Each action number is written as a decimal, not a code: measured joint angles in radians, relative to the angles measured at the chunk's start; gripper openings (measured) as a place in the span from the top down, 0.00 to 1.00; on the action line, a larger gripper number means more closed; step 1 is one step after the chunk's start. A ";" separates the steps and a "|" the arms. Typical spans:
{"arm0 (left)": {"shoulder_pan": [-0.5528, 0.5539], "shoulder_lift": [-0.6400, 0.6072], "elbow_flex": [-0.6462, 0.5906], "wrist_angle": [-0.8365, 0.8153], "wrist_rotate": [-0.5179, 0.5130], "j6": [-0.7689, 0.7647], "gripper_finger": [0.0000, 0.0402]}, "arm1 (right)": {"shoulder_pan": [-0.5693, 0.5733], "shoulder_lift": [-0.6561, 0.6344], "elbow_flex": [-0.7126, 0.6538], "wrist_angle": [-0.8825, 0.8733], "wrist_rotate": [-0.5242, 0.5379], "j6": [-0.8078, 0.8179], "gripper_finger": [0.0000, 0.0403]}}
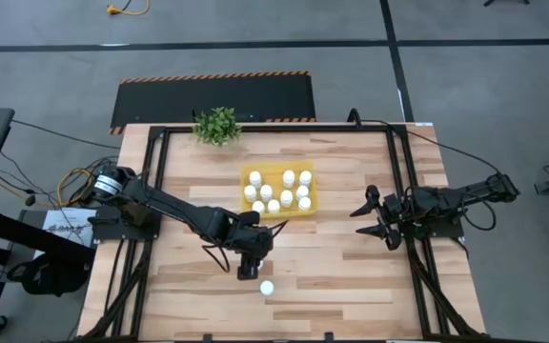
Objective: Pick and place pill bottles into a basket
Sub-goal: Put the white medicine bottle into the yellow bin
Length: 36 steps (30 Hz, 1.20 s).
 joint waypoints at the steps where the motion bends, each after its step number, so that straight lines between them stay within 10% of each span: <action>1: -0.002 0.000 0.000 0.002 0.000 -0.005 0.49 | 0.000 0.000 0.000 0.000 0.000 0.000 0.44; 16: -0.010 0.084 0.004 0.039 0.120 -0.035 0.45 | 0.000 0.000 0.000 0.000 0.000 0.000 0.44; 36: -0.016 0.084 0.003 -0.018 0.028 0.001 0.36 | 0.000 0.000 0.000 0.000 0.000 0.000 0.44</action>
